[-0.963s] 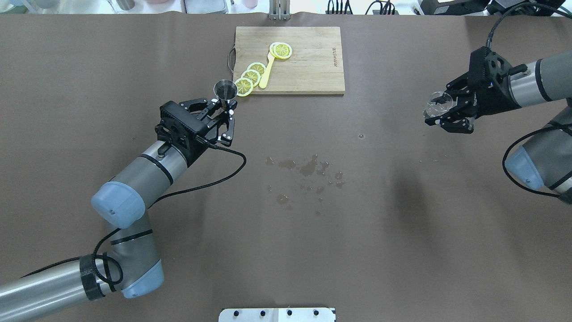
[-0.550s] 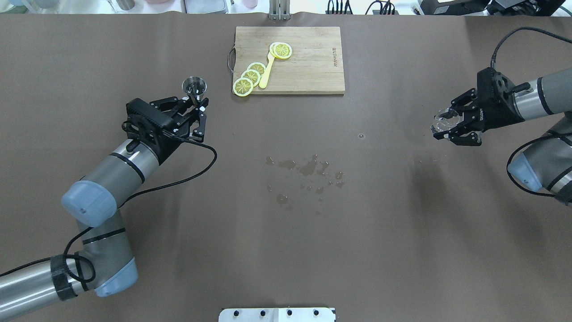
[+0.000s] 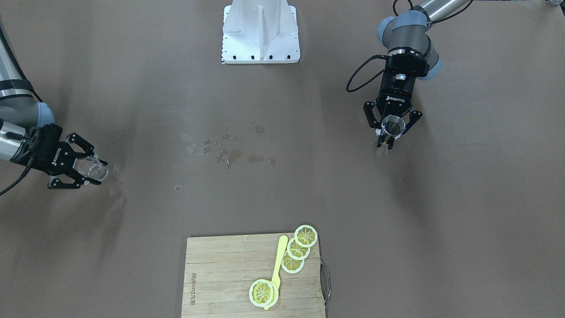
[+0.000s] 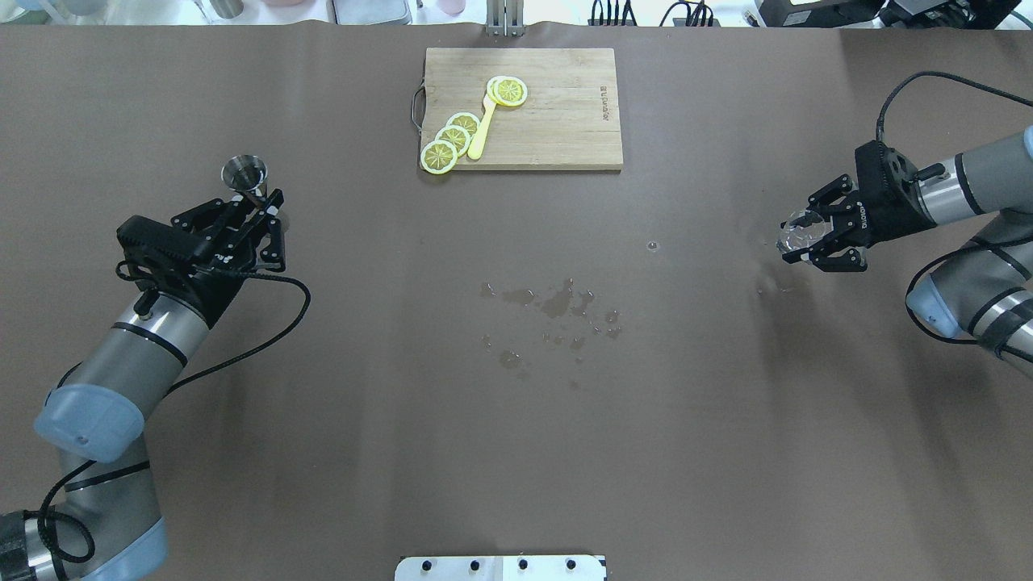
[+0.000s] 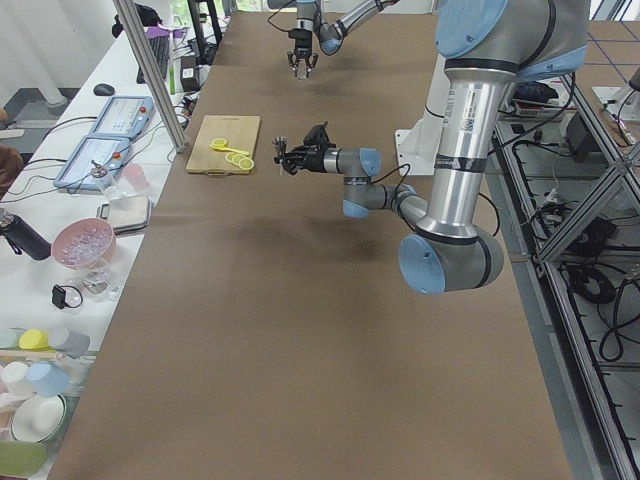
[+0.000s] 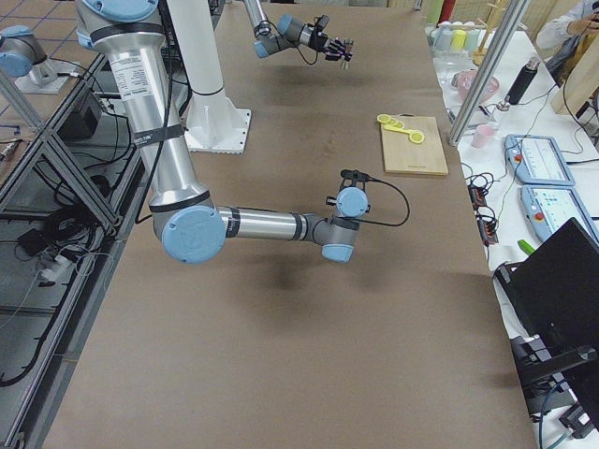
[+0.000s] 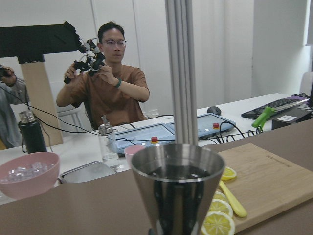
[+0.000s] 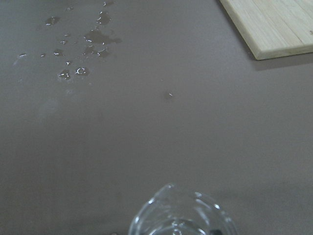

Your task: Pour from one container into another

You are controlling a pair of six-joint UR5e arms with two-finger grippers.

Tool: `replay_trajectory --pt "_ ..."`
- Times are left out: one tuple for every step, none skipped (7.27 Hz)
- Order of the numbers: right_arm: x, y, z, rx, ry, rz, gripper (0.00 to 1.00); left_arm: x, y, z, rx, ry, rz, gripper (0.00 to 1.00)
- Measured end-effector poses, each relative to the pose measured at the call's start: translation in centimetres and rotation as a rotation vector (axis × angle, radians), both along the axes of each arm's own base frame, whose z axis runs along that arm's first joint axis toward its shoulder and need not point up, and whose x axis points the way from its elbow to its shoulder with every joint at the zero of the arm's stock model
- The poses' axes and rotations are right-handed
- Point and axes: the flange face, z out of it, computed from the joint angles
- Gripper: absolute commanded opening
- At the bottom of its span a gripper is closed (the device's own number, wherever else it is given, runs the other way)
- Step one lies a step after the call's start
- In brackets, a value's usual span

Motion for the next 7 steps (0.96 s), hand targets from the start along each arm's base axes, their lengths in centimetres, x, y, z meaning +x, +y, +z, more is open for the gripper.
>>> replay_trajectory --pt "-0.4 -0.6 -0.4 0.019 -0.006 -0.005 0.0 0.2 1.2 2.0 -0.039 0.052 -0.044 0.0" --pt "-0.9 -1.0 -1.0 0.034 -0.012 -0.009 0.0 0.2 1.8 3.2 -0.065 0.107 -0.081 0.0" --pt "-1.6 -1.2 -1.6 0.046 -0.016 -0.013 0.0 0.1 2.0 3.7 -0.075 0.133 -0.106 0.0" --pt "-2.5 -1.2 -2.0 0.054 -0.017 -0.019 0.0 0.0 2.0 4.1 -0.079 0.138 -0.126 0.0" --pt "-3.6 -1.0 -2.0 0.055 -0.013 -0.022 0.0 0.0 1.9 4.6 -0.083 0.127 -0.147 0.0" --pt "-4.4 -0.9 -1.6 0.05 -0.004 -0.021 0.0 0.1 1.8 5.0 -0.087 0.114 -0.17 0.0" --pt "-5.2 -1.0 -1.2 0.044 0.003 -0.021 0.0 0.3 1.5 5.4 -0.103 0.108 -0.203 0.0"
